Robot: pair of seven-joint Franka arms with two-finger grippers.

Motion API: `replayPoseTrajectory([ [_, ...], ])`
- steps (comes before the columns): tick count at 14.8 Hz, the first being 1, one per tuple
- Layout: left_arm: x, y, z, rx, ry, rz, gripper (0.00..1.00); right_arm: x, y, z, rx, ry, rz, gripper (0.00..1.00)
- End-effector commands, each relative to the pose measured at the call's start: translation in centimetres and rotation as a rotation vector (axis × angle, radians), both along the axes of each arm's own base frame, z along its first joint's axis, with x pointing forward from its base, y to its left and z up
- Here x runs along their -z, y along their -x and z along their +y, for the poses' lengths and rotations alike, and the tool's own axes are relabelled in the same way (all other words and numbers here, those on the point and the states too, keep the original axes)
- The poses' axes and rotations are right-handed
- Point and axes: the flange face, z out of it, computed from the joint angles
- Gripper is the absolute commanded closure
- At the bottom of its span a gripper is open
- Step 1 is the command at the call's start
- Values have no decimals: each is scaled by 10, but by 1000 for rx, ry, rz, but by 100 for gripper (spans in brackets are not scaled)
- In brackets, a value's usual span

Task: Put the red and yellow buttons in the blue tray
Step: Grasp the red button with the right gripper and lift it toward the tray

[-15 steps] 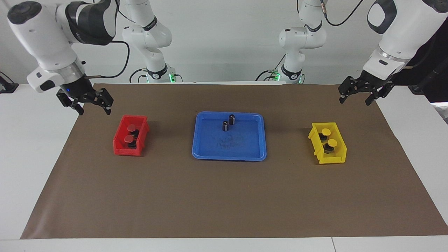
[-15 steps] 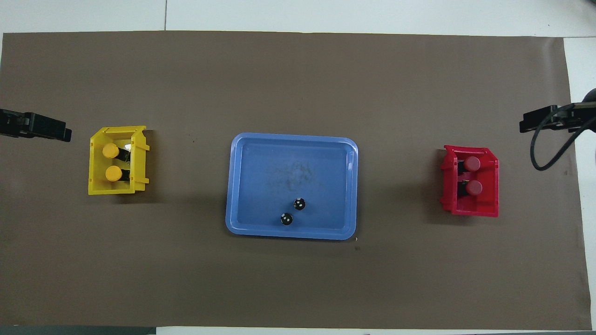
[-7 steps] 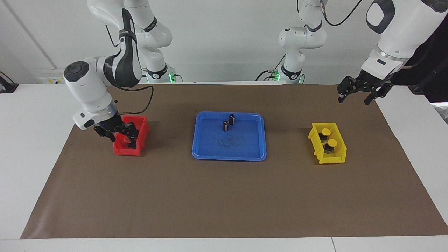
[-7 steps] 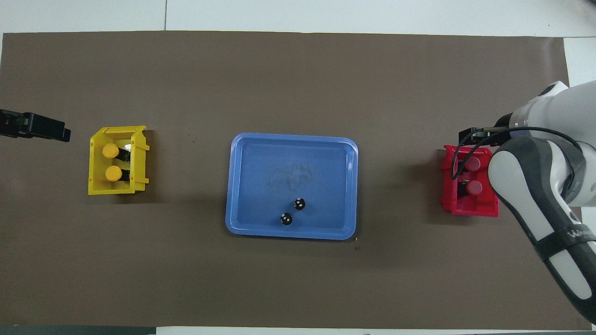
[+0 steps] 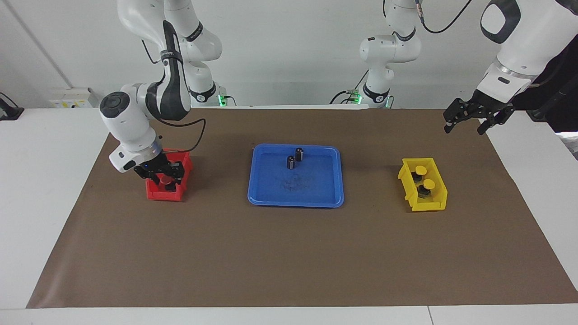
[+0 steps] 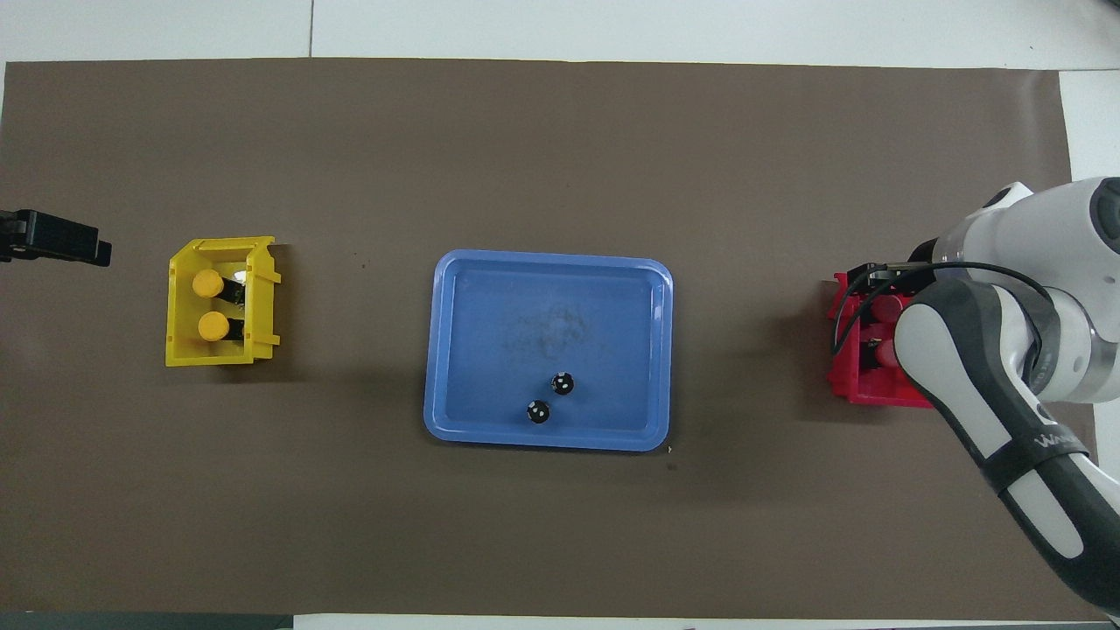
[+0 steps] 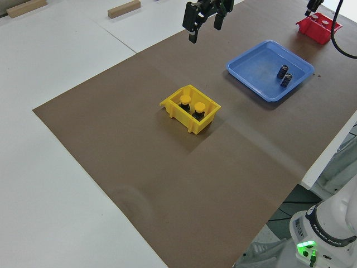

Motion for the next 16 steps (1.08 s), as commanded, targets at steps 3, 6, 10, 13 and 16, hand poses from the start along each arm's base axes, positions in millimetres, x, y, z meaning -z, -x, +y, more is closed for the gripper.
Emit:
replayPoseTrajectory([
  [3, 2, 20, 14, 1, -33, 68, 0, 1, 5, -14, -43, -8, 0, 30],
  [6, 4, 22, 11, -42, -86, 83, 0, 5, 11, -21, -56, -9, 10, 33],
  [10, 5, 22, 15, -118, -87, 78, 0, 8, 13, -21, -58, -10, 16, 34],
  [13, 5, 21, 16, -123, -87, 75, 0, 13, 17, -19, -61, -10, 16, 34],
  [16, 7, 23, 16, -114, -87, 88, 0, 15, 19, -20, -62, -10, 19, 35],
])
